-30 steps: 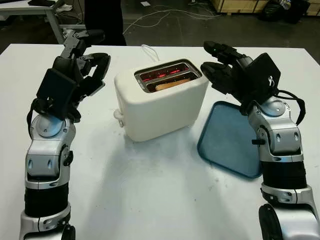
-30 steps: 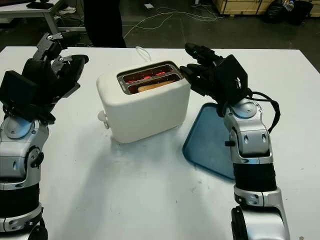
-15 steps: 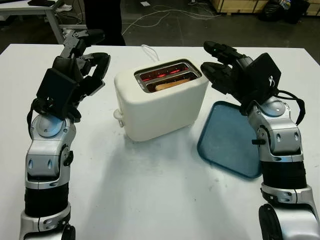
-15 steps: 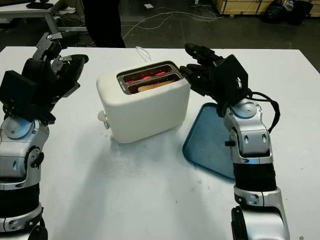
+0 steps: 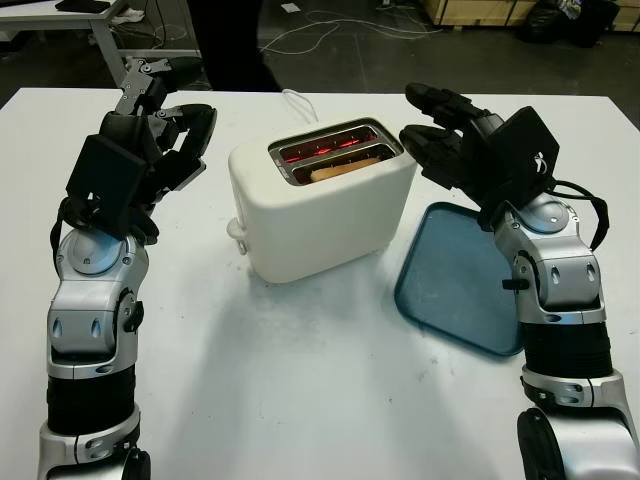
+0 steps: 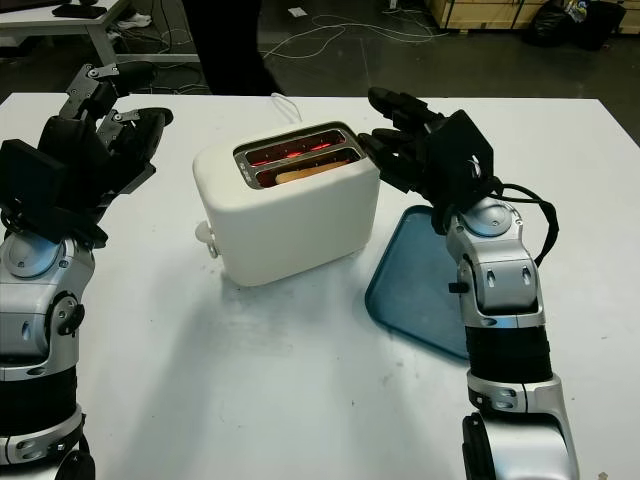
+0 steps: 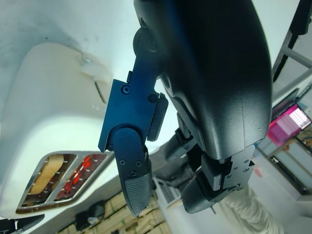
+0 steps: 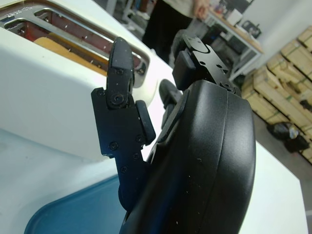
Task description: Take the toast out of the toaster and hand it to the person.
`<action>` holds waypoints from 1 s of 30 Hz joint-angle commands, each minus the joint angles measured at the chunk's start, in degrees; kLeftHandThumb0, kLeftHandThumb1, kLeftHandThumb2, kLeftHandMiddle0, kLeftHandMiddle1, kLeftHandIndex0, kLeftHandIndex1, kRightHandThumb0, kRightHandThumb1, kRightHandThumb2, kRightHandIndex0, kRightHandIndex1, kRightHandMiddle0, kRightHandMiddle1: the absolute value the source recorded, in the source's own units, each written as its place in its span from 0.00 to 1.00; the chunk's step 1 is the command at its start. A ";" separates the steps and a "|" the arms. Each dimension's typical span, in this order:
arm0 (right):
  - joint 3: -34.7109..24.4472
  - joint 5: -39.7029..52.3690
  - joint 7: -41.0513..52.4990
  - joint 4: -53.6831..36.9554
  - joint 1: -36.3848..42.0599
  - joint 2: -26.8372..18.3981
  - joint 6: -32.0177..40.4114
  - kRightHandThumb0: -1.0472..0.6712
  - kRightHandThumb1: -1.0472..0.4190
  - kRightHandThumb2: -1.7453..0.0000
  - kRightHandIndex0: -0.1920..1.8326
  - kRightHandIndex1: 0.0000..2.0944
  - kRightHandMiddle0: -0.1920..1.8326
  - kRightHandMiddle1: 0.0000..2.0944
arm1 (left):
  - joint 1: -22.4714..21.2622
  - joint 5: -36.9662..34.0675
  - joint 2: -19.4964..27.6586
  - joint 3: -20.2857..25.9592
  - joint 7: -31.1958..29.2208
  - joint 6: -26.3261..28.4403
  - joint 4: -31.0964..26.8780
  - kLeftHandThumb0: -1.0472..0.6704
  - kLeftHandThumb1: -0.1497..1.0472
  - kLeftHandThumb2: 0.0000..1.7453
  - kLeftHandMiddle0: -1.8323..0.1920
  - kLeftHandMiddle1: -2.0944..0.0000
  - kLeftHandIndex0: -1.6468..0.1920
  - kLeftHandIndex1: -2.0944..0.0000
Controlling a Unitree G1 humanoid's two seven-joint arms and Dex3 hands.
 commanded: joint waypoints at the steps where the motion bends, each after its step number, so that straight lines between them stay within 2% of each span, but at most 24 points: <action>1: 0.17 -0.33 -0.07 -0.45 0.15 -0.63 -0.03 0.37 0.09 0.79 0.11 0.31 0.28 0.01 | -0.44 -0.44 0.08 0.06 -0.25 -0.42 0.12 0.31 0.89 0.25 0.91 0.49 0.90 0.55; 30: -0.65 1.56 0.24 0.16 -0.20 0.21 0.79 0.37 0.09 0.81 0.10 0.31 0.28 0.00 | -0.47 -0.44 0.24 0.16 -0.55 -0.04 0.17 0.33 0.88 0.25 0.91 0.49 0.90 0.55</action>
